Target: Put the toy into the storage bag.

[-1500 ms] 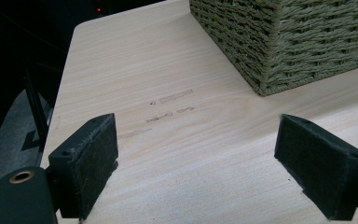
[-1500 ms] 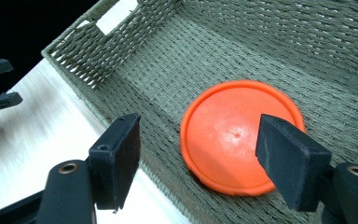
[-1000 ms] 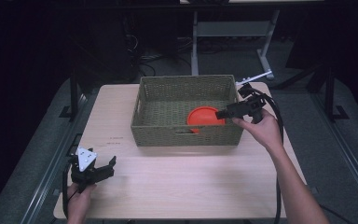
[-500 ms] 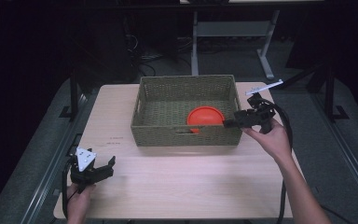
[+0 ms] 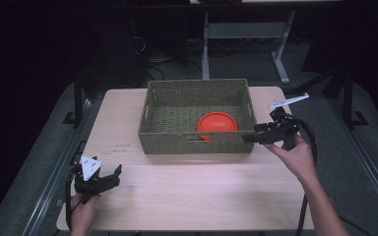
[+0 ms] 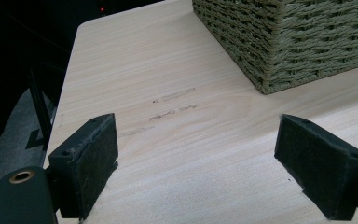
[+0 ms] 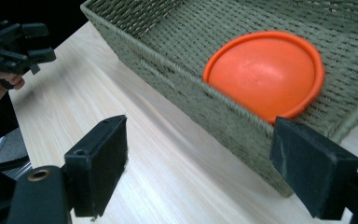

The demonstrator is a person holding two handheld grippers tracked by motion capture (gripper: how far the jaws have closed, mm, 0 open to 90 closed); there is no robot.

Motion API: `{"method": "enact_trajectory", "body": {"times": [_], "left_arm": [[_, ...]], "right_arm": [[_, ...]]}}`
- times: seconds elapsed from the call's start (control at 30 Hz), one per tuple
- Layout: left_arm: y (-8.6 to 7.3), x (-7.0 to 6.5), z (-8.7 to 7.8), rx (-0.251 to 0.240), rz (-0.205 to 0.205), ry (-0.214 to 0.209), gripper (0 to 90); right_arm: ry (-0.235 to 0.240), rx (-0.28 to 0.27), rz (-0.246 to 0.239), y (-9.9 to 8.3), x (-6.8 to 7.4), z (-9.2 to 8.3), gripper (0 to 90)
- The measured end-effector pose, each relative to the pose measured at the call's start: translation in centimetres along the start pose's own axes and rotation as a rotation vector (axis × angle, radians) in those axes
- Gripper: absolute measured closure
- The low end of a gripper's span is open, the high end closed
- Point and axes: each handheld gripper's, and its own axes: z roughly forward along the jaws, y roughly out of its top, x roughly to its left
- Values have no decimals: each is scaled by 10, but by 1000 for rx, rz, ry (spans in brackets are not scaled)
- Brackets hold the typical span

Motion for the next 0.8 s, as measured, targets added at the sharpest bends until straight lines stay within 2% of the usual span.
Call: {"method": "enact_trajectory", "body": {"times": [0.33,0.67,0.7,0.8], "left_arm": [[0,0,0,4,7,0,128],[0,0,0,7,12,1,129],[-1,-1,1,2,0,0,129],[-1,-1,1,2,1,0,128]], "right_arm": [[-8,2,13,-25,-6,-6,184],[-4,-20,34,-48,-14,-12,183],[-5,-17,34,-50,-14,-12,182],[-17,-14,35,-58,-15,-14,182]]}}
